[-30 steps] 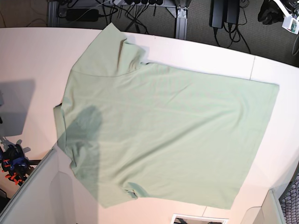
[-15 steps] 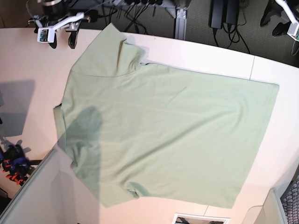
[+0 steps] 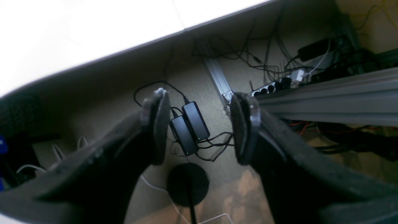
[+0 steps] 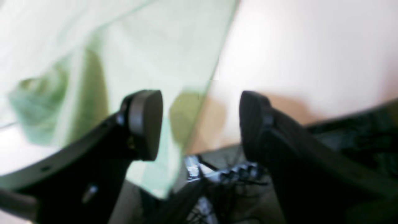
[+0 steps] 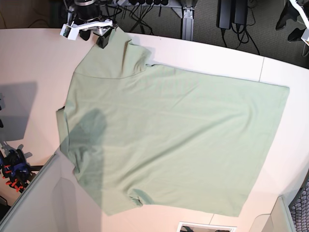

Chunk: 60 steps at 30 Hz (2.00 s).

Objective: Fold the T-shirt properly
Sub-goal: 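Grasp the shoulder corner with the right gripper and the hem corner with the left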

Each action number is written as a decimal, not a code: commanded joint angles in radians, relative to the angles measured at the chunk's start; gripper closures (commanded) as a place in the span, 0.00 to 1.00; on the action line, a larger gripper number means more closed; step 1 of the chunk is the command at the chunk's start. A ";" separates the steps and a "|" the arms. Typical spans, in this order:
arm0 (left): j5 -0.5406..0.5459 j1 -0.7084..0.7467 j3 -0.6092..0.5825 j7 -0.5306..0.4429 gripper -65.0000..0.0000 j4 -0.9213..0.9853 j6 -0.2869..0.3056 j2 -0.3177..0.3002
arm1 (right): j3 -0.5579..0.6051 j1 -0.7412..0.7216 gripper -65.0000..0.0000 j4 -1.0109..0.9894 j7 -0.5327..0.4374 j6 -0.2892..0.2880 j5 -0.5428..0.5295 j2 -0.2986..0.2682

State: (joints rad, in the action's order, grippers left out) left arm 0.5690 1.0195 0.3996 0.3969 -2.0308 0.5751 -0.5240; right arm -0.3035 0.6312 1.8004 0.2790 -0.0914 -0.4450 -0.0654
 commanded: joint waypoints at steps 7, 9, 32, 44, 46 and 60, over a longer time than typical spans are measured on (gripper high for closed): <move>-0.012 -0.002 0.097 -0.026 0.47 -0.012 -0.033 -0.011 | 0.073 -0.032 0.41 0.009 -0.002 -0.013 0.029 0.038; -0.011 -0.012 0.132 -0.026 0.46 -0.012 -0.042 -0.012 | 0.073 -0.047 0.41 0.009 -0.006 -0.013 0.050 0.047; -0.026 -0.445 -0.053 -0.027 0.35 0.382 -0.118 -0.166 | 0.072 -0.057 0.41 0.009 -0.010 -0.013 0.102 0.046; -0.012 -0.675 -0.239 -0.021 0.35 0.516 -0.118 -0.137 | 0.072 -0.054 0.41 0.009 -0.010 -0.013 0.143 0.046; -0.003 -0.687 -0.252 -0.011 0.35 0.547 -0.118 -0.127 | 0.072 -0.054 0.41 0.009 -0.010 -0.013 0.143 0.046; 0.041 -0.687 -0.323 0.013 0.35 0.570 -0.110 -0.048 | 0.072 -0.055 0.41 0.009 -0.014 -0.013 0.151 0.046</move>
State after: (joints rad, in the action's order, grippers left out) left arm 0.6178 0.3283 0.0822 0.3611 -1.4586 0.4622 -0.5648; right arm -0.2295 0.5705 1.7969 0.2764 -0.0975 -0.2939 -0.0162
